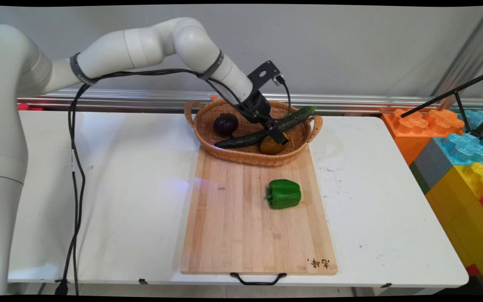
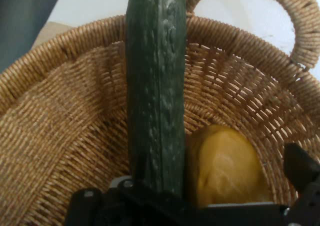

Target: Pick up the potato from the vegetable basket

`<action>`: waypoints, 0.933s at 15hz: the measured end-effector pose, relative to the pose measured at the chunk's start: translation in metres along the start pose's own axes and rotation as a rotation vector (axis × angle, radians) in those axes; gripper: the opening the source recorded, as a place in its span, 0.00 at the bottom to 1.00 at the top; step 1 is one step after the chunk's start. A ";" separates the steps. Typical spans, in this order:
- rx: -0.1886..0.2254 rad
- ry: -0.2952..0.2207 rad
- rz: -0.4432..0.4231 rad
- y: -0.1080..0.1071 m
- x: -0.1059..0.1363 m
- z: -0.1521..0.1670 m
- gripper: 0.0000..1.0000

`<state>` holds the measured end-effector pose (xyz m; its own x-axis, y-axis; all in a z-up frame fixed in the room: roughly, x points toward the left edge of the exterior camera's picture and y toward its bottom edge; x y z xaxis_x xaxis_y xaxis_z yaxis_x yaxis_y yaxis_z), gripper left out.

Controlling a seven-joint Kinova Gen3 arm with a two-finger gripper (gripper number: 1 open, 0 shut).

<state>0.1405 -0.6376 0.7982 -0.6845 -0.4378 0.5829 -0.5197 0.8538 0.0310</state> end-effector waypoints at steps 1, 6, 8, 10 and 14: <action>-0.002 -0.008 -0.005 0.001 0.002 0.002 1.00; 0.001 -0.052 -0.007 0.006 0.010 0.005 1.00; 0.003 -0.062 0.002 0.007 0.013 0.005 1.00; 0.004 -0.072 0.010 0.009 0.016 0.005 1.00; 0.007 -0.100 0.030 0.014 0.020 0.000 1.00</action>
<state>0.1191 -0.6341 0.8107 -0.7472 -0.4380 0.4999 -0.5014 0.8652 0.0085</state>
